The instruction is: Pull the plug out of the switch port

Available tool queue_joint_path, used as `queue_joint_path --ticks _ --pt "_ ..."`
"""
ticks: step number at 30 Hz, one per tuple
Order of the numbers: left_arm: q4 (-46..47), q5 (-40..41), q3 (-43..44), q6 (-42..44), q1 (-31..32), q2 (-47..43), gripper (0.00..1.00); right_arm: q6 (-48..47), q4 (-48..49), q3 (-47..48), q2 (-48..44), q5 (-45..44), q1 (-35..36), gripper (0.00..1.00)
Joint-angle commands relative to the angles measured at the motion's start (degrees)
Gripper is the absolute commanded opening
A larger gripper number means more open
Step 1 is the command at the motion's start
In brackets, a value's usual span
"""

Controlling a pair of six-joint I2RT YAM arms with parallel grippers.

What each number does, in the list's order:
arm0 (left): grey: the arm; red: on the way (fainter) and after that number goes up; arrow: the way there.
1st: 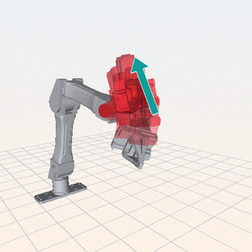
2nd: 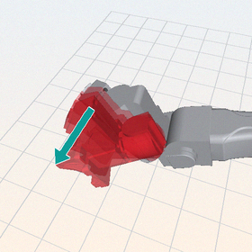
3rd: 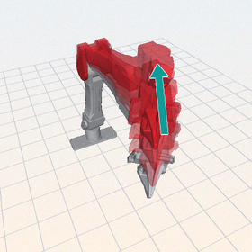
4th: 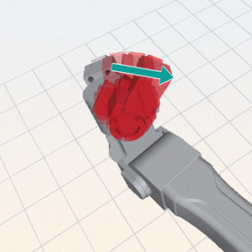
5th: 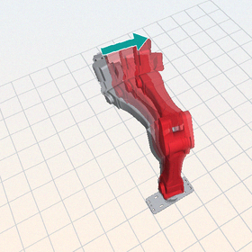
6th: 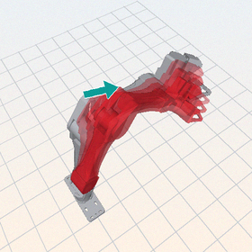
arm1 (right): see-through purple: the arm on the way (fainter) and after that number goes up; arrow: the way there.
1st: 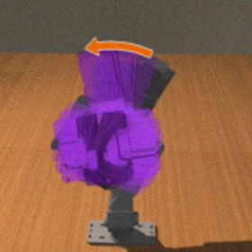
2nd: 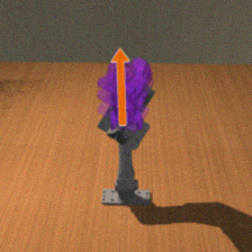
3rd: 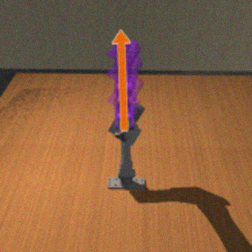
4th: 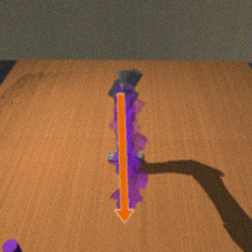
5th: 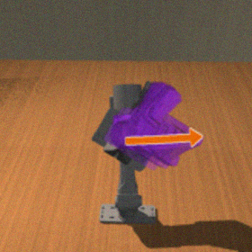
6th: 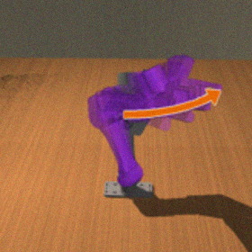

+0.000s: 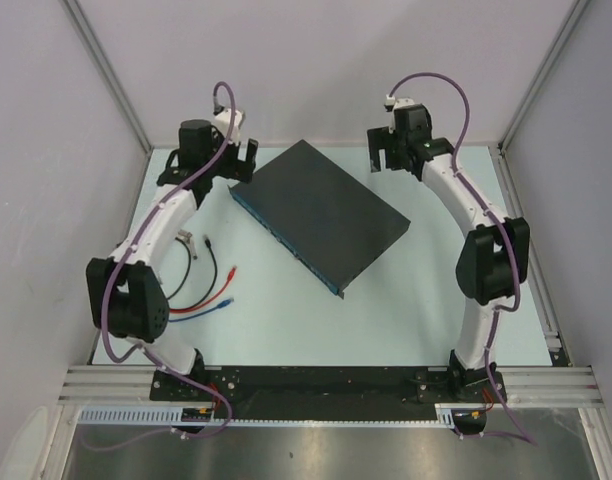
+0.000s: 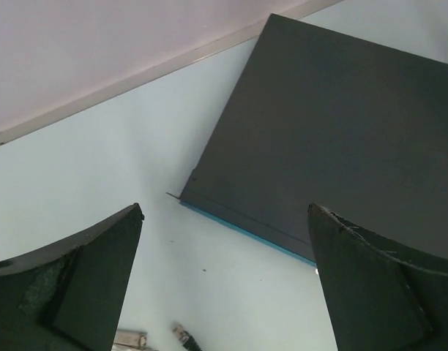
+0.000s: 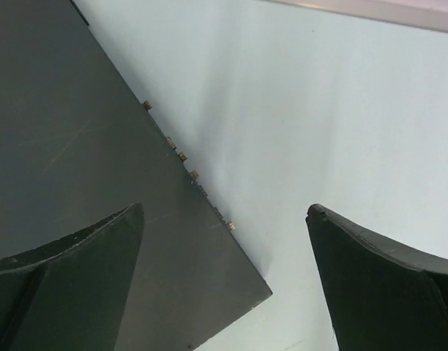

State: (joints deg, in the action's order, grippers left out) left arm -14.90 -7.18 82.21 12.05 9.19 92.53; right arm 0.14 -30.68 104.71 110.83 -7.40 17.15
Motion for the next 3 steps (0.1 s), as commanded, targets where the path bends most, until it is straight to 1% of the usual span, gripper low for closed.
queue_joint_path --ticks 1,3 --pt "2.06 -1.87 4.27 -6.16 1.09 -0.07 1.0 -1.62 0.62 3.22 0.53 -0.15 0.61 0.98" --pt "2.76 -2.92 4.71 -8.88 1.27 0.63 1.0 -2.51 0.53 2.79 0.1 -2.26 1.65 1.0"
